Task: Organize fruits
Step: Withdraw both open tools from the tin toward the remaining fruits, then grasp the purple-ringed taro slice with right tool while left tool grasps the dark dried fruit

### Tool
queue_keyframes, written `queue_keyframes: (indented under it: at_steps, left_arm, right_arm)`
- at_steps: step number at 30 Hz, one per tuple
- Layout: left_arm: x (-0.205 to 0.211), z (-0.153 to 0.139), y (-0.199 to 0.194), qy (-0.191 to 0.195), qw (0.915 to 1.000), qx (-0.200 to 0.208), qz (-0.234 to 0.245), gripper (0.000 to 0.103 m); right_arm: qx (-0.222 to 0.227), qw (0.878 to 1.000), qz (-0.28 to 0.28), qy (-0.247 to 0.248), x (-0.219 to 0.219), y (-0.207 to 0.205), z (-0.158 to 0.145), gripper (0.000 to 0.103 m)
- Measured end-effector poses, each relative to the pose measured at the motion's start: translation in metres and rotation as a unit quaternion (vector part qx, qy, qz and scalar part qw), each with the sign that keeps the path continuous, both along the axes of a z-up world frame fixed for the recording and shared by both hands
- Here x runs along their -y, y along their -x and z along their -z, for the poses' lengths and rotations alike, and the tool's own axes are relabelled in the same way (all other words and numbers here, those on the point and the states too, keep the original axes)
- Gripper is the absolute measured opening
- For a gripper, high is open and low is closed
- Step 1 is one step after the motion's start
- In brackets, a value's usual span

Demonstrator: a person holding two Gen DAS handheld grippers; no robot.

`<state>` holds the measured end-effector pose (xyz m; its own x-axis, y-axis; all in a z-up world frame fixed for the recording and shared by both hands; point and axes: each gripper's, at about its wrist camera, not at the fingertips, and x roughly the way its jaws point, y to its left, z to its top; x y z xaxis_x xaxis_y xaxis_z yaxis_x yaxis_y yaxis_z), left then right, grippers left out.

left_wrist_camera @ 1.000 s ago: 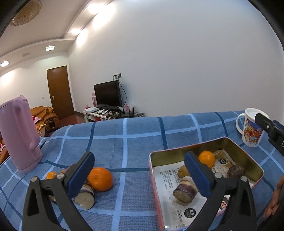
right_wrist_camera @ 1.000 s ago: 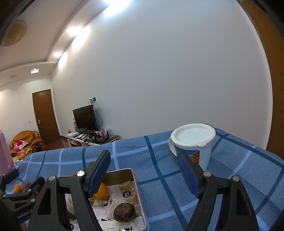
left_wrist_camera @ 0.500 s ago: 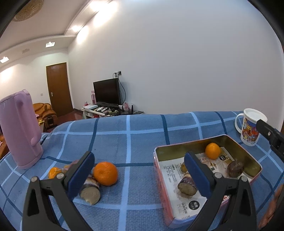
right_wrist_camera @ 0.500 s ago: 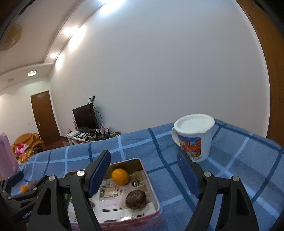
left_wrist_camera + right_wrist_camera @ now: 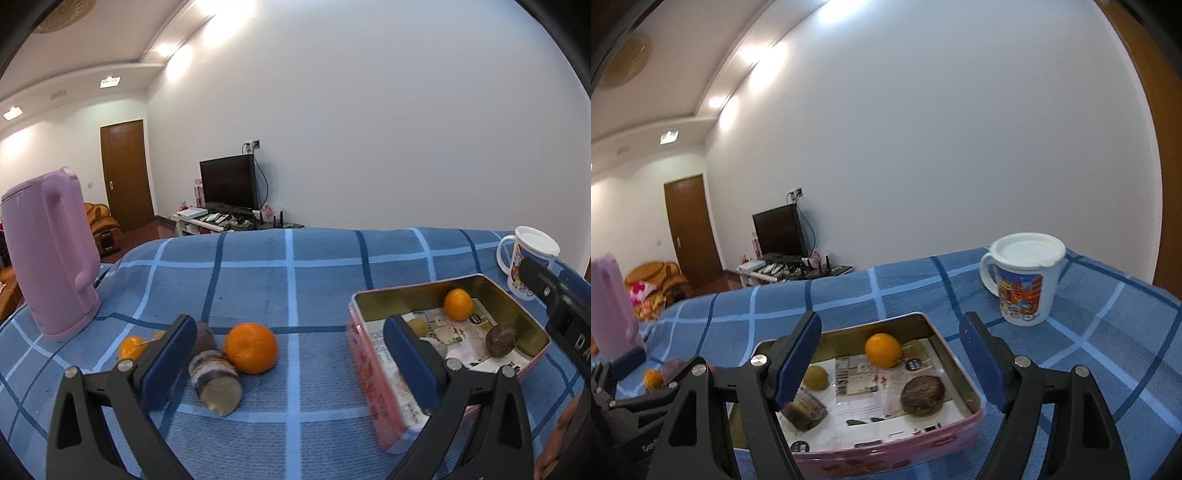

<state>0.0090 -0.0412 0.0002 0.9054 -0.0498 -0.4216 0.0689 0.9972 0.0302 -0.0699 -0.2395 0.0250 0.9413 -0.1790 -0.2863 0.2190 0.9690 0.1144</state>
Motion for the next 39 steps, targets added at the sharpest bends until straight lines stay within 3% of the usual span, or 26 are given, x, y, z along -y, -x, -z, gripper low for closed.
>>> queue_keyframes:
  at_steps: [8,20,28,34,39]
  left_arm:
    - [-0.026,0.002,-0.005,0.005,0.9997,-0.014,-0.017,0.103]
    - [-0.074,0.006,-0.013,0.001,0.9986,-0.025,-0.047,0.103]
    - [-0.126,0.009,-0.028,-0.020,0.9955,-0.039,-0.084,0.103]
    - [-0.182,0.016,-0.043,-0.014,0.9869,-0.081,-0.139,0.103]
    - [-0.209,0.014,-0.044,0.011,0.9852,-0.091,-0.145,0.103]
  right_arm:
    - [-0.011,0.999,-0.046,0.002,-0.040,-0.011,0.002,0.079]
    - [-0.020,0.997,-0.073,0.002,-0.089,-0.028,0.004,0.079]
    - [-0.035,0.994,-0.106,0.009,-0.126,-0.039,0.005,0.079]
    - [-0.081,0.986,-0.147,0.008,-0.151,-0.055,0.013,0.079]
    - [-0.138,0.969,-0.205,-0.028,-0.170,-0.070,0.026,0.079]
